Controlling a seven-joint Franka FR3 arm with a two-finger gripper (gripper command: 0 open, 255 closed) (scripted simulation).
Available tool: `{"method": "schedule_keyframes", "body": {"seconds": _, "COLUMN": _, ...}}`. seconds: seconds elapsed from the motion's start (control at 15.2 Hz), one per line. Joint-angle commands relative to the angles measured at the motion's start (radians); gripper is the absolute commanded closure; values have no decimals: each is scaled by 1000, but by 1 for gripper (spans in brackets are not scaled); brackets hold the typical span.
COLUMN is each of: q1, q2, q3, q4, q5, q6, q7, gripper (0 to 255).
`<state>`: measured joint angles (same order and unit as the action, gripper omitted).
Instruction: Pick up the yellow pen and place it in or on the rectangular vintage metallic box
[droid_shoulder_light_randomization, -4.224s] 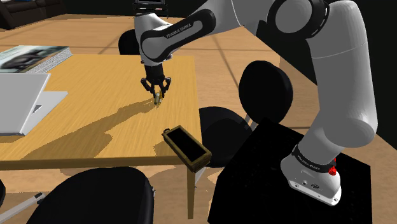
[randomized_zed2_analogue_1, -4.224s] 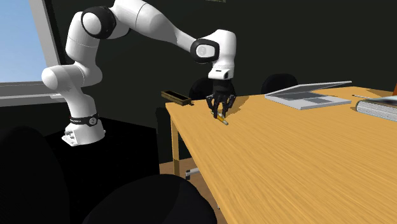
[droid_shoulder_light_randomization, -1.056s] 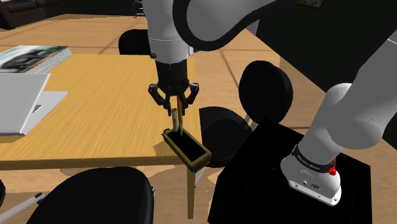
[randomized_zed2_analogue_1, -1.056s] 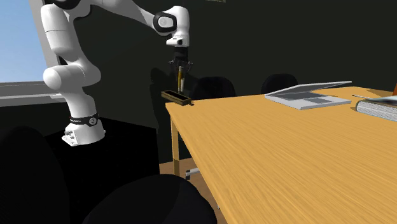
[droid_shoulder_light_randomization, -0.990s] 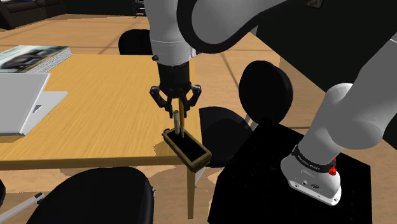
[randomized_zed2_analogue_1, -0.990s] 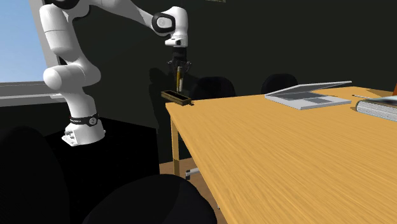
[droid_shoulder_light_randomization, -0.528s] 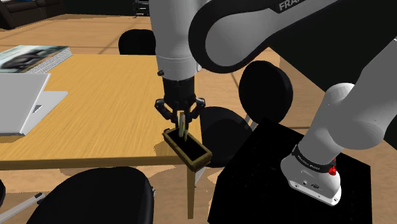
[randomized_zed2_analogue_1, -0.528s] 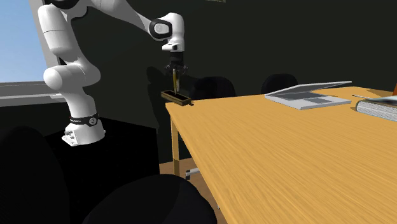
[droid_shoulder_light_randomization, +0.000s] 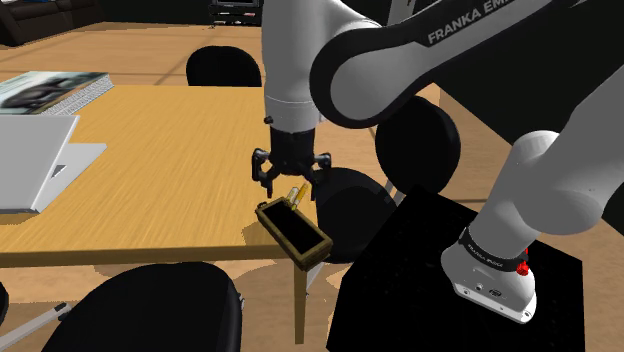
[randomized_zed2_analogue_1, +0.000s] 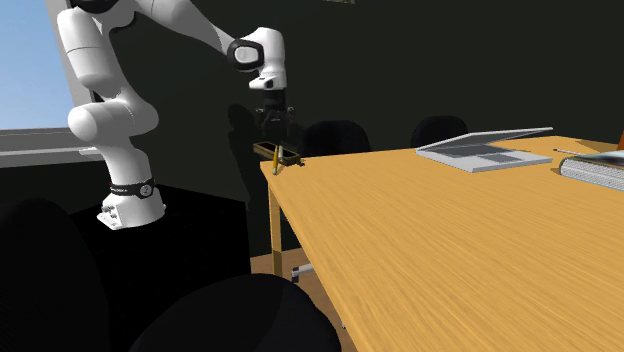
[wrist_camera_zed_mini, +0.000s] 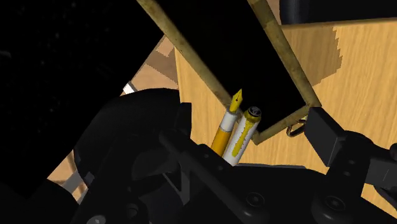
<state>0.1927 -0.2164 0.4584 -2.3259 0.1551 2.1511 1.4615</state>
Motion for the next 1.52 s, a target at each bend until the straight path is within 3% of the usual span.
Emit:
{"method": "schedule_keyframes", "body": {"seconds": 0.0, "q1": -19, "q2": -44, "q3": -38, "q4": -68, "q5": 49, "q6": 76, "q7": -11, "gripper": 0}}
{"method": "schedule_keyframes", "body": {"seconds": 0.2, "q1": -36, "q2": -96, "q3": -87, "q4": -160, "q5": 117, "q6": 175, "q7": -30, "gripper": 0}}
{"method": "schedule_keyframes", "body": {"seconds": 0.66, "q1": -38, "q2": -19, "q3": -66, "q4": -191, "q5": 110, "q6": 283, "q7": -21, "gripper": 0}}
{"method": "schedule_keyframes", "body": {"seconds": 1.19, "q1": -38, "q2": -12, "q3": -64, "q4": -193, "q5": 109, "q6": 292, "q7": -20, "gripper": 0}}
{"method": "schedule_keyframes", "body": {"seconds": 1.25, "q1": -38, "q2": -12, "q3": -64, "q4": -193, "q5": 109, "q6": 292, "q7": -20, "gripper": 255}}
{"method": "schedule_keyframes", "body": {"seconds": 1.45, "q1": -38, "q2": -12, "q3": -64, "q4": -193, "q5": 109, "q6": 292, "q7": -20, "gripper": 255}}
